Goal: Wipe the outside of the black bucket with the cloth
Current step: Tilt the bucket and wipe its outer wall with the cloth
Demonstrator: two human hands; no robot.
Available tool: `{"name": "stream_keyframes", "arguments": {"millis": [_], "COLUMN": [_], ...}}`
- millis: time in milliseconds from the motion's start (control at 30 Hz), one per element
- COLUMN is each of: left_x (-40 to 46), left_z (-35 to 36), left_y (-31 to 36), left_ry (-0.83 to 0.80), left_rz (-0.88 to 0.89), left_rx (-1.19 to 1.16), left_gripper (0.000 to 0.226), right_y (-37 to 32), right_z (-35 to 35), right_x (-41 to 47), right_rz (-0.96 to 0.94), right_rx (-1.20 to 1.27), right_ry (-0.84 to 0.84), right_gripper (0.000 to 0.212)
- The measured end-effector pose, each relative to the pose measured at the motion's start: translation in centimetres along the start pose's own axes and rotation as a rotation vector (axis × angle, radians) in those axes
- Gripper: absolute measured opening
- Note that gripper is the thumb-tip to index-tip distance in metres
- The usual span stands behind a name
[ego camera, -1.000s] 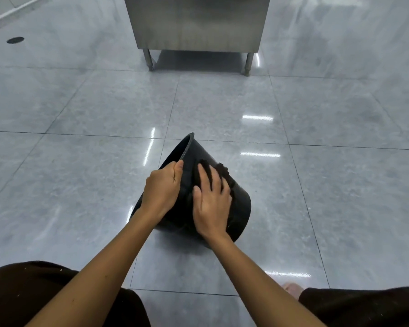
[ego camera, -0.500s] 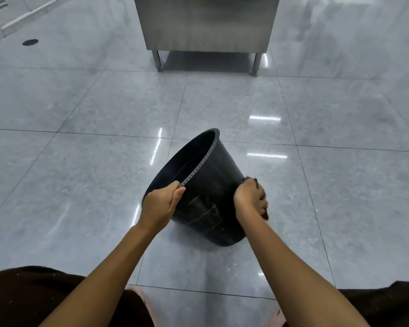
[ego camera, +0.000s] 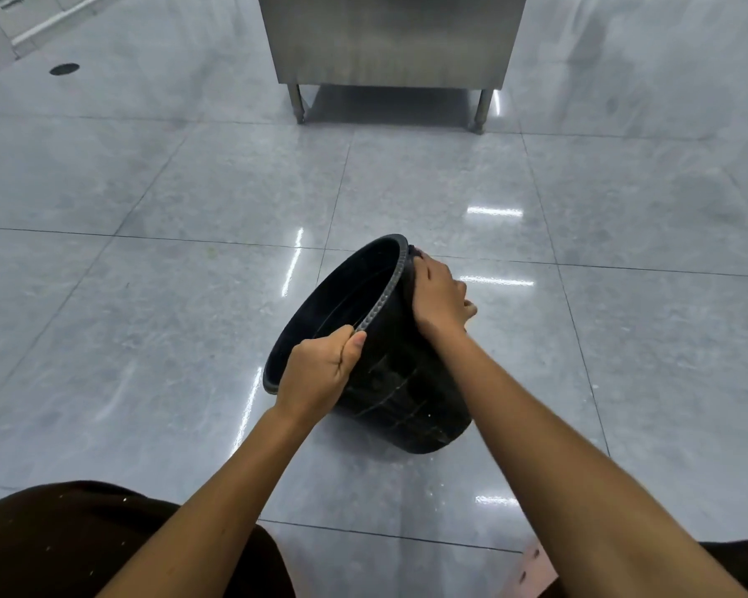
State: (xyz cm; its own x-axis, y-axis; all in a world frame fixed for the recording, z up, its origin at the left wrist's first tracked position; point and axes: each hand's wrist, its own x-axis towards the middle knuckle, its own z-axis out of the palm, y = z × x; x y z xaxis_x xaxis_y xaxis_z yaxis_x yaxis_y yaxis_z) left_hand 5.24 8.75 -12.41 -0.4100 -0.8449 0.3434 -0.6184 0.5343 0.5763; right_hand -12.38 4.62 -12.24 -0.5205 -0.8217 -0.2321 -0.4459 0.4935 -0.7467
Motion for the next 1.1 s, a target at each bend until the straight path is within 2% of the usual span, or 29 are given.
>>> {"name": "stream_keyframes", "arguments": {"millis": [67,133,200,333,433,600,700,767,800,867,967,1033,1100], "left_x": [-0.1,-0.1,0.1,1.0,1.5,2.0,2.0,2.0,2.0,2.2,2.7,2.9,3.3], "left_z": [0.1,0.4,0.7,0.6,0.3,0.4,1.0,1.0,1.1,0.9,0.7,0.6,0.7], "left_y": [0.2,0.2,-0.1,-1.0,-0.8,-0.1,0.6,0.7,0.7,0.6,0.6,0.8,1.1], "left_ry": [0.002,-0.009,-0.015,0.003,0.009,0.046,0.028,0.02,0.015,0.006,-0.015,-0.054,-0.109], "left_rz": [0.008,-0.018,-0.054,-0.093,-0.133,-0.147,-0.145,-0.151,-0.155,-0.163,-0.16,-0.137,-0.091], "left_rx": [-0.003,0.02,0.039,0.058,-0.009,-0.07,-0.07,-0.057,-0.056,-0.041,-0.033,-0.043,-0.008], "left_gripper": [0.043,0.042,0.041,0.041,0.042,0.046,0.044,0.043,0.043,0.043,0.043,0.042,0.04], "right_y": [-1.4,-1.9,-1.7,1.3,6.5,13.8,12.5,9.8,8.4,5.4,2.7,3.6,5.7], "right_z": [-0.9,-0.6,0.9,4.4,6.0,5.4,4.1,3.3,3.1,3.1,3.1,3.3,3.4], "right_x": [2.1,2.9,1.9,-4.8,-7.6,-7.4,-5.2,-3.4,-2.9,-2.7,-4.1,-4.7,-4.7], "right_rz": [0.149,0.181,0.102,-0.308,-0.374,-0.132,0.176,0.287,0.243,-0.018,-0.345,-0.436,-0.411], "right_rx": [0.065,0.081,0.099,0.046,-0.046,-0.041,0.134,0.194,0.184,0.123,0.188,0.147,0.071], "right_ry": [-0.205,-0.216,-0.066,0.284,0.314,0.299,0.328,0.305,0.284,0.226,0.127,0.154,0.256], "right_gripper": [0.042,0.04,0.045,0.05,0.05,0.053,0.047,0.048,0.05,0.048,0.047,0.048,0.05]}}
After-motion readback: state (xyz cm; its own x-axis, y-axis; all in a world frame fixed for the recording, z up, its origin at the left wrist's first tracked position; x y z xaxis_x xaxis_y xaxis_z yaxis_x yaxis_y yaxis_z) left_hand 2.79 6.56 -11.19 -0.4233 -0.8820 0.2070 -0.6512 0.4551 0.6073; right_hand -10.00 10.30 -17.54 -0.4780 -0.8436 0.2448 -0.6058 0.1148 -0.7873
